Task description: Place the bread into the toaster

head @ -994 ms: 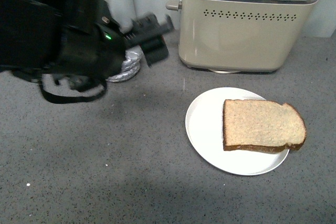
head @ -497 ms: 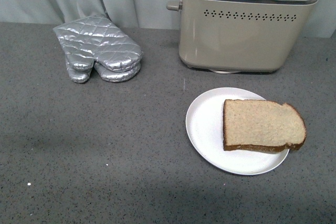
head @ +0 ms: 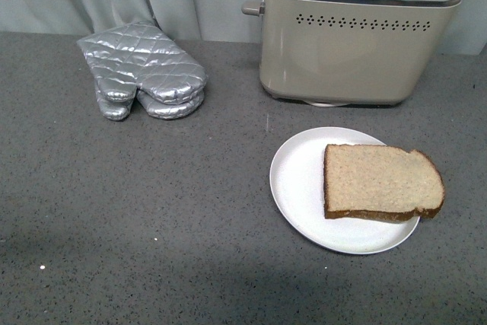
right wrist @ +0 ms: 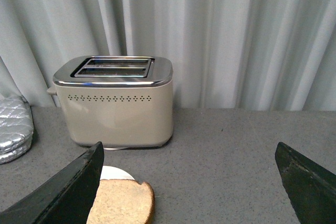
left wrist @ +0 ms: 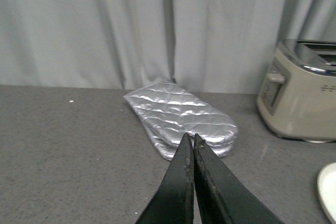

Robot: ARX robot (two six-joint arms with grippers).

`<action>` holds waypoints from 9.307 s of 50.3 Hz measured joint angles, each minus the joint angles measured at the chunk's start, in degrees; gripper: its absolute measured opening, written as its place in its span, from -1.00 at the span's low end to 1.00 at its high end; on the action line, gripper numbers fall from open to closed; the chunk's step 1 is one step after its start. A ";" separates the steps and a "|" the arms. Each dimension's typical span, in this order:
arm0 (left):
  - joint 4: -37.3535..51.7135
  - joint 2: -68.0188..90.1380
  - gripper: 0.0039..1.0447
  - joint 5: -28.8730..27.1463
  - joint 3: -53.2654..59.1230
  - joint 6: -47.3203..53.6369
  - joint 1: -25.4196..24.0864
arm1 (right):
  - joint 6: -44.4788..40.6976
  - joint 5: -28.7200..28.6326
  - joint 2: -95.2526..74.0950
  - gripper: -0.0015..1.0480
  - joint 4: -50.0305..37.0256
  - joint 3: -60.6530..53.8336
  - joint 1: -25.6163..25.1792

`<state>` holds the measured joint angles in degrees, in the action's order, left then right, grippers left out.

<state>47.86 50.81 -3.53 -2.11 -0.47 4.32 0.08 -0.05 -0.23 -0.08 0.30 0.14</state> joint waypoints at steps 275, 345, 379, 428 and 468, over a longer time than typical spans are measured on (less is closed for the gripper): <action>-47.76 -50.60 0.88 3.52 1.07 0.17 -4.17 | 85.74 15.02 -96.94 -0.98 6.84 71.71 16.85; -47.78 -50.60 0.88 3.52 1.07 0.17 -4.17 | 21.68 19.47 -89.81 0.81 -20.79 61.66 16.39; -47.78 -50.60 0.88 3.52 1.07 0.17 -4.17 | 0.17 6.97 -47.15 -0.88 -35.01 11.74 6.95; -47.78 -50.60 0.88 3.52 1.07 0.20 -4.17 | 0.04 0.15 -18.25 -0.99 -18.64 -0.04 -0.04; -47.80 -50.60 0.88 3.52 1.07 0.20 -4.17 | -0.04 0.09 -0.02 -0.72 -0.02 0.02 -0.04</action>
<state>0.05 0.21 -0.01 -1.04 -0.27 0.14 0.03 0.03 -0.25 -0.10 0.32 0.10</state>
